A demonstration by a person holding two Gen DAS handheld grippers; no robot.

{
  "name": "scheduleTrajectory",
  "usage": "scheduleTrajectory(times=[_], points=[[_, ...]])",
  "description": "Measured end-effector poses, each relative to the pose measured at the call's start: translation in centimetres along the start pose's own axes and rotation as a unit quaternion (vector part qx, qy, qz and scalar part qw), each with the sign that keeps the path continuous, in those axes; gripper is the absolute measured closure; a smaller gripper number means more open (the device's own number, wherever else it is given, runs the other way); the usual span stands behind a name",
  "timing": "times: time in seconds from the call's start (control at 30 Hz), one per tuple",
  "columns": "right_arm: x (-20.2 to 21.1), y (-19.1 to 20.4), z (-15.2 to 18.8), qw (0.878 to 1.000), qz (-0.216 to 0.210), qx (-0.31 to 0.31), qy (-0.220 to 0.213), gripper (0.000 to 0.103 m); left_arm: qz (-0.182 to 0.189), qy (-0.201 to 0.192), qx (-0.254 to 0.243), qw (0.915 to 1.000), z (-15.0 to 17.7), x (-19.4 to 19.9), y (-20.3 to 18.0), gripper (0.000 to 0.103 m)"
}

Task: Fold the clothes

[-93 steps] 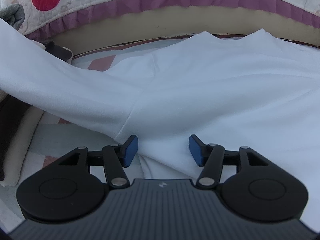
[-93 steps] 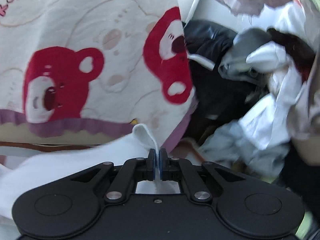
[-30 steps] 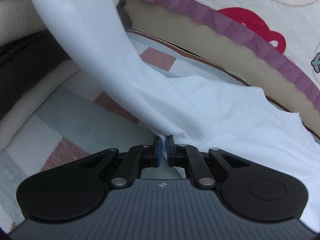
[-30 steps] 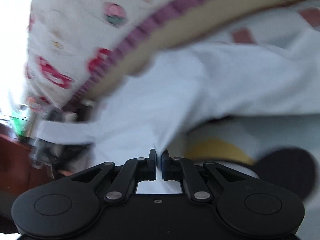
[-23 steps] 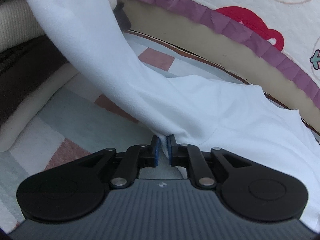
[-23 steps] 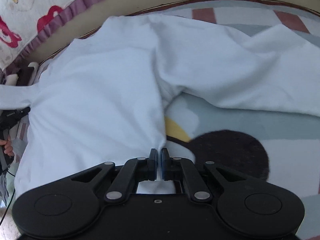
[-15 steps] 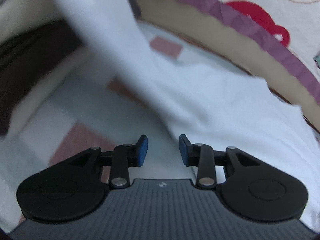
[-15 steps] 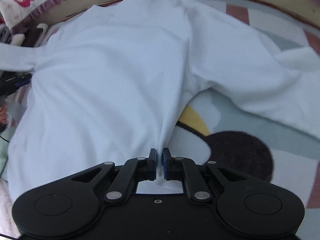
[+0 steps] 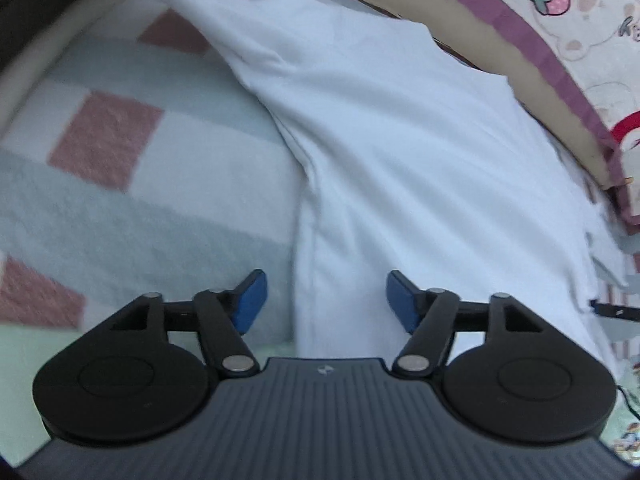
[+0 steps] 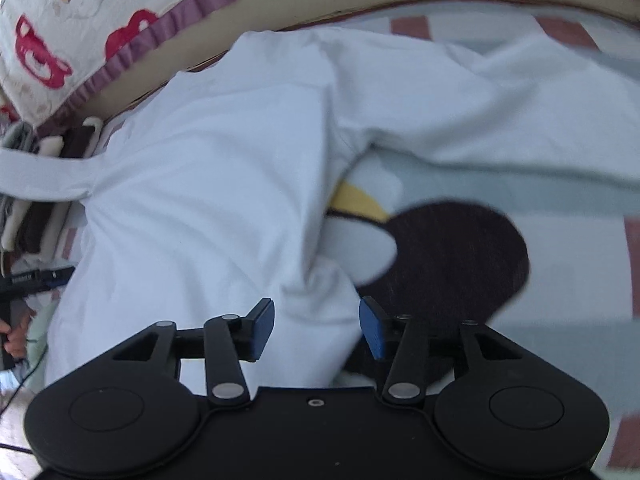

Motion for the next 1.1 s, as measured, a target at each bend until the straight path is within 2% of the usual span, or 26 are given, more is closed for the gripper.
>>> scheduleTrajectory(times=[0.17, 0.27, 0.3, 0.33, 0.37, 0.4, 0.43, 0.5, 0.57, 0.6, 0.67, 0.7, 0.77, 0.8, 0.83, 0.87, 0.9, 0.93, 1.03, 1.1], points=[[-1.6, -0.2, 1.9, 0.999, -0.003, -0.027, 0.016, 0.046, 0.016, 0.017, -0.017, 0.9996, 1.5, 0.2, -0.9, 0.03], [-2.0, 0.9, 2.3, 0.994, -0.084, -0.064, 0.031, 0.046, 0.026, 0.026, -0.011, 0.9993, 2.2, 0.3, -1.3, 0.027], [-2.1, 1.4, 2.3, 0.992, -0.102, -0.069, 0.028, 0.054, 0.027, 0.027, -0.008, 0.9992, 2.4, 0.4, -1.2, 0.027], [-2.1, 1.8, 2.3, 0.991, -0.112, -0.068, 0.019, 0.074, 0.028, 0.026, -0.009, 0.9992, 2.5, 0.5, -1.2, 0.027], [-2.1, 2.2, 2.2, 0.99, -0.122, -0.066, 0.01, 0.084, 0.027, 0.024, -0.01, 0.9993, 2.6, 0.7, -1.3, 0.033], [-1.9, 2.5, 2.0, 0.988, -0.136, -0.069, -0.001, 0.091, 0.02, 0.008, -0.021, 0.9996, 2.4, 1.4, -1.6, 0.049], [-1.1, 2.9, 1.8, 0.982, -0.17, -0.082, -0.016, 0.093, 0.013, -0.009, -0.032, 0.9994, 2.3, 2.1, -1.9, 0.098], [1.5, 3.6, 1.1, 0.956, -0.264, -0.116, -0.055, 0.094, -0.002, -0.042, -0.052, 0.9977, 2.0, 3.7, -2.6, 0.099], [5.2, 4.1, 0.1, 0.929, -0.336, -0.117, -0.101, 0.095, 0.0, -0.097, -0.044, 0.9943, 1.8, 7.4, -3.2, 0.099], [6.6, 4.4, -0.3, 0.926, -0.344, -0.103, -0.113, 0.095, 0.002, -0.11, -0.031, 0.9934, 2.0, 8.5, -3.1, 0.099], [6.0, 4.3, 0.2, 0.953, -0.284, -0.067, -0.083, 0.095, -0.007, -0.121, -0.005, 0.9926, 3.1, 9.0, -2.1, 0.099], [5.3, 4.1, 0.6, 0.963, -0.255, -0.057, -0.063, 0.095, -0.01, -0.107, 0.007, 0.9941, 3.7, 8.4, -1.6, 0.099], [3.7, 3.7, 1.6, 0.979, -0.198, -0.04, -0.027, 0.095, -0.01, -0.067, 0.039, 0.9969, 4.6, 6.9, -0.3, 0.098], [2.6, 3.3, 2.3, 0.985, -0.169, -0.041, -0.016, 0.09, -0.009, -0.049, 0.054, 0.9973, 5.0, 6.3, 0.3, 0.096], [1.4, 2.8, 2.8, 0.988, -0.145, -0.044, -0.009, 0.089, -0.006, -0.045, 0.059, 0.9972, 4.9, 6.2, 0.5, 0.096], [0.5, 2.4, 3.0, 0.989, -0.139, -0.054, -0.008, 0.086, -0.008, -0.045, 0.059, 0.9972, 4.9, 6.2, 0.5, 0.092], [0.0, 2.0, 3.0, 0.987, -0.143, -0.075, -0.014, 0.076, -0.011, -0.045, 0.058, 0.9972, 4.8, 6.3, 0.5, 0.09], [-0.5, 1.7, 3.1, 0.984, -0.147, -0.096, -0.02, 0.059, -0.014, -0.045, 0.057, 0.9973, 4.8, 6.3, 0.5, 0.086], [-1.2, 1.4, 3.3, 0.975, -0.174, -0.134, -0.022, 0.054, -0.022, -0.034, 0.045, 0.9982, 5.0, 5.9, 0.2, 0.078], [-1.0, 2.0, 3.5, 0.974, -0.189, -0.124, -0.015, 0.049, -0.01, -0.026, 0.041, 0.9988, 5.1, 6.0, 0.1, 0.063]])
Point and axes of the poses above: each gripper's, at about its wrist camera, not at the fingertips, and x roughly against the way its jaws point, y to its left, z to its underside, the point moved 6 cm from there along -x, roughly the way its jaws point, and after that the axes turned 11 degrees about z, right-handed, at the moved point
